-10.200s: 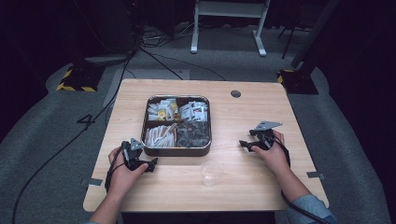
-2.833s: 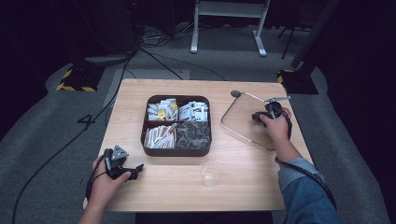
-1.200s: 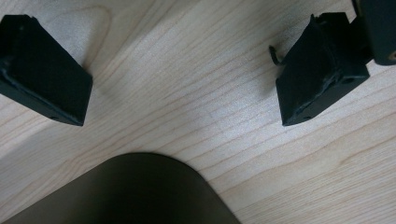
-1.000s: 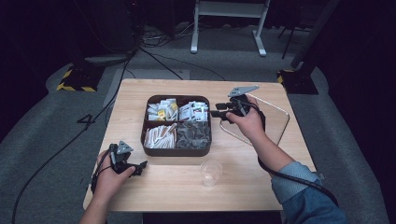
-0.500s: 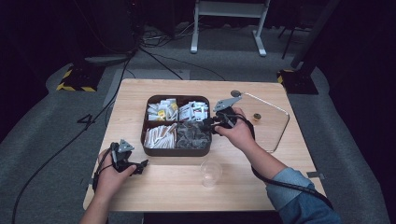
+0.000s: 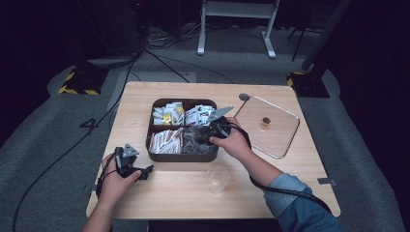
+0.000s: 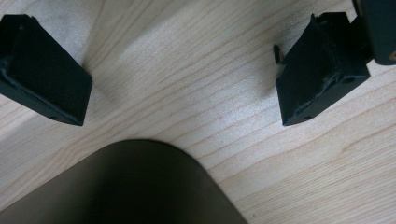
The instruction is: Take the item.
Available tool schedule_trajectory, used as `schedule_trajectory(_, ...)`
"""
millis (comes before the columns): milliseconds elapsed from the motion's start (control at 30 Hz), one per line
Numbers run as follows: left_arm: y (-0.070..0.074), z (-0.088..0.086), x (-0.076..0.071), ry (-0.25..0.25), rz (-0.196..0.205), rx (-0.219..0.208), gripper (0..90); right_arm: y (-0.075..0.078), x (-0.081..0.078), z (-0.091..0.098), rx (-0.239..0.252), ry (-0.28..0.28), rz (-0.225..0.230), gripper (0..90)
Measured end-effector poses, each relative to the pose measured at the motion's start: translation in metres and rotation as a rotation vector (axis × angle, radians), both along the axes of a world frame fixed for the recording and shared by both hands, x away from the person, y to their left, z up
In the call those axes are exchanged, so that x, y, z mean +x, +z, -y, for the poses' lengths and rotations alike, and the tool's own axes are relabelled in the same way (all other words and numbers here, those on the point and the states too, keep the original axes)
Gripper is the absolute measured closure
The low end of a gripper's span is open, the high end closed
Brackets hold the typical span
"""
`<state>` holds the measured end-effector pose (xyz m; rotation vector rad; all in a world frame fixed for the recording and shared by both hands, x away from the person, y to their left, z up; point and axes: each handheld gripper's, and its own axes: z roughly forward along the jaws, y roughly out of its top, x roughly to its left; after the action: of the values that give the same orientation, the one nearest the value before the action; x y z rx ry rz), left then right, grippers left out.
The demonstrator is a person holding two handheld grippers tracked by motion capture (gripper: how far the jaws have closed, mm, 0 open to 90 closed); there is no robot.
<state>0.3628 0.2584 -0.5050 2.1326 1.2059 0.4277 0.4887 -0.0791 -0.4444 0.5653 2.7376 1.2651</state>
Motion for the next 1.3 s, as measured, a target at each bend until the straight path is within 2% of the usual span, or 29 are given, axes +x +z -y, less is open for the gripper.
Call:
schedule_trajectory(133, 0.000, 0.000, 0.000, -0.002, 0.001, 0.001, 3.9, -0.005, 0.002, -0.002, -0.011, -0.005, -0.003, 50.9)
schedule_trajectory(200, 0.000, 0.000, 0.001, -0.001, 0.002, 0.002, 3.9, -0.008, 0.001, -0.006, -0.034, 0.004, 0.016, 52.7)
schedule_trajectory(300, 0.000, 0.000, 0.001, -0.001, 0.002, 0.002, 3.9, -0.009, -0.002, -0.012, -0.097, 0.024, 0.062, 58.7)
schedule_trajectory(333, 0.000, 0.000, 0.001, -0.001, 0.002, 0.002, 3.9, -0.009, -0.003, -0.013, -0.106, 0.029, 0.066, 66.2)
schedule_trajectory(367, 0.000, 0.000, 0.001, -0.001, 0.002, 0.002, 3.9, -0.007, -0.003, -0.013, -0.114, 0.030, 0.064, 68.3)
schedule_trajectory(400, 0.000, 0.000, 0.001, -0.001, 0.002, 0.002, 3.9, -0.006, -0.003, -0.012, -0.116, 0.033, 0.052, 76.4)
schedule_trajectory(500, 0.000, 0.000, 0.001, -0.001, 0.002, 0.002, 3.9, -0.006, -0.004, -0.012, -0.117, 0.031, 0.049, 79.5)
schedule_trajectory(533, 0.000, 0.000, 0.001, -0.001, 0.001, 0.002, 3.9, -0.005, -0.004, -0.010, -0.109, 0.029, 0.046, 84.8)
schedule_trajectory(633, 0.000, 0.000, 0.001, -0.002, 0.002, 0.003, 3.9, -0.004, -0.003, -0.008, -0.085, 0.026, 0.027, 89.2)
schedule_trajectory(867, 0.000, 0.000, 0.001, -0.001, -0.001, -0.002, 3.9, 0.001, -0.003, -0.002, -0.031, 0.013, 0.010, 90.0)
schedule_trajectory(1000, 0.000, 0.000, 0.001, -0.001, 0.001, -0.002, 3.9, 0.011, -0.004, 0.004, 0.026, 0.012, 0.001, 90.0)
schedule_trajectory(1067, 0.000, 0.000, 0.001, 0.000, 0.001, -0.002, 3.9, 0.013, -0.005, 0.005, 0.037, 0.011, 0.000, 90.0)
schedule_trajectory(1300, 0.000, 0.000, 0.001, 0.000, 0.001, -0.002, 3.9, 0.033, -0.009, 0.018, 0.149, 0.013, -0.017, 90.0)
